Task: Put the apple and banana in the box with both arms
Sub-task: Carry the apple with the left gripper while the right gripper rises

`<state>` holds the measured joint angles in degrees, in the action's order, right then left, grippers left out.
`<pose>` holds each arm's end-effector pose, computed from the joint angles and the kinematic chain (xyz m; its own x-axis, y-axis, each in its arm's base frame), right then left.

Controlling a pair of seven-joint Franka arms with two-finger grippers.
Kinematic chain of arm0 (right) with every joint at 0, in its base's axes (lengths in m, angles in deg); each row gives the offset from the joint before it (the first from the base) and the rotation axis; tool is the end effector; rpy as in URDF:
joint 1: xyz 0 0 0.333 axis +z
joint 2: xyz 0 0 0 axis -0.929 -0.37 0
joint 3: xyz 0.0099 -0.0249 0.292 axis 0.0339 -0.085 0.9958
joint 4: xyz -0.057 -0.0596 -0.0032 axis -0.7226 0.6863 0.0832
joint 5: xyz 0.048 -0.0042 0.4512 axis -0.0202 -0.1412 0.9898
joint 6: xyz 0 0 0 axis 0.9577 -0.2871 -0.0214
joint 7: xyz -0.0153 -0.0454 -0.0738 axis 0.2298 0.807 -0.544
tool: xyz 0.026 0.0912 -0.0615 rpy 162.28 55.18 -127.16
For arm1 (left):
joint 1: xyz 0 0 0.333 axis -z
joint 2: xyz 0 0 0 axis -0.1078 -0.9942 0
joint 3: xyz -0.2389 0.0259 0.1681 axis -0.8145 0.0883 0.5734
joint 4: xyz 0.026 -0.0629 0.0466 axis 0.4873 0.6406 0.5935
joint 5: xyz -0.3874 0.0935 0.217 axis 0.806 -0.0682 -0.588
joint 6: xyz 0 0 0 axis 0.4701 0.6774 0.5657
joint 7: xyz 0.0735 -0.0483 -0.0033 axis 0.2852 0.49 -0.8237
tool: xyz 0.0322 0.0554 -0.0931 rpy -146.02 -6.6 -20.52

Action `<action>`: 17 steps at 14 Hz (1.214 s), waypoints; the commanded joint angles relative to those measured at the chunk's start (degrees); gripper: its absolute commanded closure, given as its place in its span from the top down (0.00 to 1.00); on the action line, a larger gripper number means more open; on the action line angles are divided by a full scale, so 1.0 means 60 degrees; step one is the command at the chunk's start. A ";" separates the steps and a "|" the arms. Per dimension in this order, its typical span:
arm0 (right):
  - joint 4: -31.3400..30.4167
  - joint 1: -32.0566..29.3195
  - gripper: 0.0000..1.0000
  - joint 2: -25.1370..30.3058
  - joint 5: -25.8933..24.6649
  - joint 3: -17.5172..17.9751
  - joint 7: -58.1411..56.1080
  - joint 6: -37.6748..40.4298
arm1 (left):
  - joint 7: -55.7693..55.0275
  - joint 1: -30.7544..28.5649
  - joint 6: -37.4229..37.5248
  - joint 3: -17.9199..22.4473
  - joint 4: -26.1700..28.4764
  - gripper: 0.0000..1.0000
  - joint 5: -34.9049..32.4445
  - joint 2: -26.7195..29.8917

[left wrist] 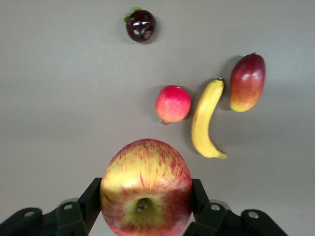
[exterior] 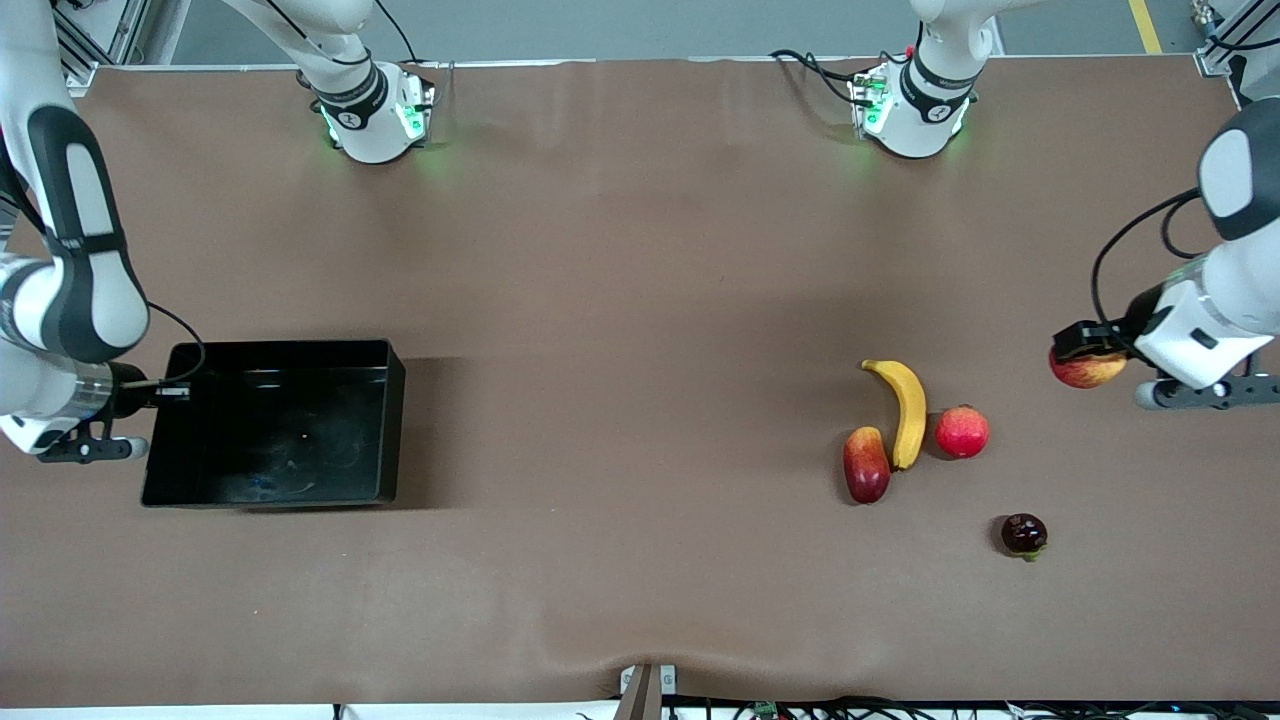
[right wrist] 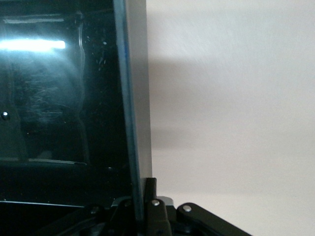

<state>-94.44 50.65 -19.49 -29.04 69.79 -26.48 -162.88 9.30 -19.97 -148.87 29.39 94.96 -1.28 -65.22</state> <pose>0.6634 -0.1603 0.2606 0.9850 0.0648 -0.1599 0.0576 -0.9971 -0.0491 0.6612 -0.0223 0.4427 0.9965 0.0367 -0.0751 0.0349 -0.9991 -0.0250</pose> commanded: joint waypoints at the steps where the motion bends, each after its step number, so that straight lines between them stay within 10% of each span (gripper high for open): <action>1: -0.0080 0.0359 0.00 0.1016 0.0728 0.0427 0.0086 0.0548 | -0.0640 -0.0062 0.0132 -0.0441 0.0152 0.00 0.0128 0.0149; 17: -0.0125 0.6788 0.00 0.0932 0.2207 0.0693 0.5958 0.0755 | -0.5021 -0.0062 0.0439 -0.3019 0.0416 0.00 0.0523 0.0178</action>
<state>-95.71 88.11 -13.07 -19.02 74.52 6.33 -158.19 -18.77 -19.74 -146.97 13.02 96.89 0.78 -65.18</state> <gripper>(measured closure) 0.969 0.247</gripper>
